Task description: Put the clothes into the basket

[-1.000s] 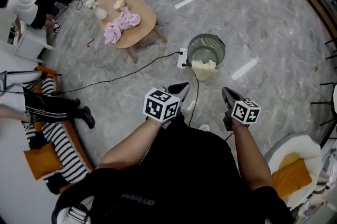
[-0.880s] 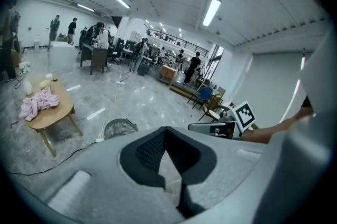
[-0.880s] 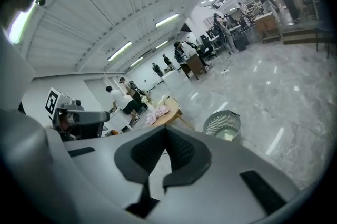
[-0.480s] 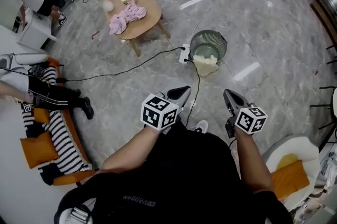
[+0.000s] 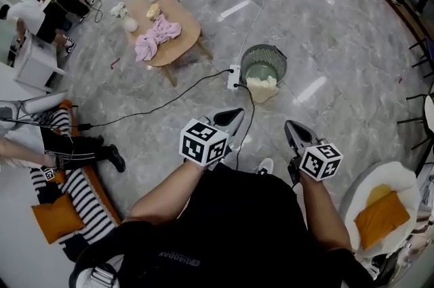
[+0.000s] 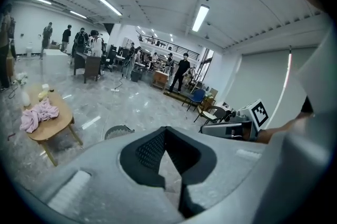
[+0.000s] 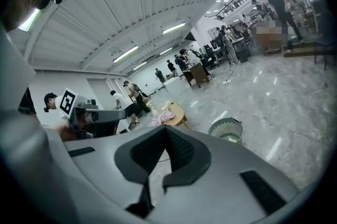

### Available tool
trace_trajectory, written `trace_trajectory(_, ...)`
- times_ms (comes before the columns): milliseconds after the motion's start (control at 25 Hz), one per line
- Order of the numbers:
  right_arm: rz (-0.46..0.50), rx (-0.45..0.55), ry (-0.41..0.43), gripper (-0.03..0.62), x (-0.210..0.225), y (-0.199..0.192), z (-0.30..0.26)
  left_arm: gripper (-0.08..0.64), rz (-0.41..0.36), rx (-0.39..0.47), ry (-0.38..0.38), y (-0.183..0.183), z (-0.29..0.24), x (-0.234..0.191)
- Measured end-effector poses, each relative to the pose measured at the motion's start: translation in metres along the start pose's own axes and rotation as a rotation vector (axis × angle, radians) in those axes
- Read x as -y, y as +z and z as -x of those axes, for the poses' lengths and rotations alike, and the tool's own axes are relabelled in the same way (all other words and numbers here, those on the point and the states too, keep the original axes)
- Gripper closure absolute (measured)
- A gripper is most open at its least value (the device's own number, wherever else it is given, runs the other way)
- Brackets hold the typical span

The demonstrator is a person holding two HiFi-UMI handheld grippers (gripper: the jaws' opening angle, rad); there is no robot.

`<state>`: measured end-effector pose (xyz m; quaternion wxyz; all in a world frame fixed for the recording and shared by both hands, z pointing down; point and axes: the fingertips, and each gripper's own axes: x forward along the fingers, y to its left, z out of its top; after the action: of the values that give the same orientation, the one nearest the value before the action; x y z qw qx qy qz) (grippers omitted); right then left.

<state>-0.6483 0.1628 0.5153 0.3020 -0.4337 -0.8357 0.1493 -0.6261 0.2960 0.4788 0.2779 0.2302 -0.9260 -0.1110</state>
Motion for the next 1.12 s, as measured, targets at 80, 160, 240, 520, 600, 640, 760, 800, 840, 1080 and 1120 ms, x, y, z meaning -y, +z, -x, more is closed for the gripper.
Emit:
trace_trajectory(80, 0.014, 0.014, -0.018, 0.578, -0.012, 0.0, -0.007, 0.56, -0.017, 0.001, -0.002, 0.004, 0.009, -0.014)
trace_trajectory(160, 0.025, 0.022, -0.037, 0.578, -0.024, -0.001, -0.014, 0.559, -0.017, -0.007, -0.006, 0.002, 0.016, -0.027)
trace_trajectory(240, 0.027, 0.028, -0.052, 0.578, -0.035, -0.002, -0.019, 0.56, -0.02, -0.023, -0.016, -0.004, 0.024, -0.036)
trace_trajectory(520, 0.038, 0.036, -0.081, 0.578, -0.061, -0.006, -0.03, 0.56, -0.024, -0.062, -0.052, -0.018, 0.036, -0.055)
trace_trajectory(600, 0.04, 0.038, -0.087, 0.578, -0.063, -0.008, -0.029, 0.56, -0.033, -0.069, -0.066, -0.02, 0.036, -0.054)
trace_trajectory(640, 0.041, 0.039, -0.09, 0.578, -0.064, -0.008, -0.028, 0.56, -0.038, -0.07, -0.073, -0.02, 0.035, -0.052)
trace_trajectory(760, 0.04, 0.041, -0.1, 0.578, -0.066, -0.009, -0.027, 0.56, -0.05, -0.066, -0.092, -0.016, 0.034, -0.049)
trace_trajectory(800, 0.041, 0.042, -0.102, 0.578, -0.067, -0.009, -0.026, 0.56, -0.053, -0.066, -0.098, -0.015, 0.033, -0.048)
trace_trajectory(840, 0.042, 0.042, -0.104, 0.578, -0.067, -0.009, -0.026, 0.56, -0.055, -0.066, -0.103, -0.015, 0.032, -0.047)
trace_trajectory(1080, 0.04, 0.052, -0.109, 0.578, -0.062, -0.007, -0.024, 0.56, -0.069, -0.073, -0.121, -0.015, 0.027, -0.04)
trace_trajectory(1120, 0.038, 0.052, -0.108, 0.578, -0.061, -0.007, -0.022, 0.56, -0.069, -0.073, -0.122, -0.014, 0.026, -0.039)
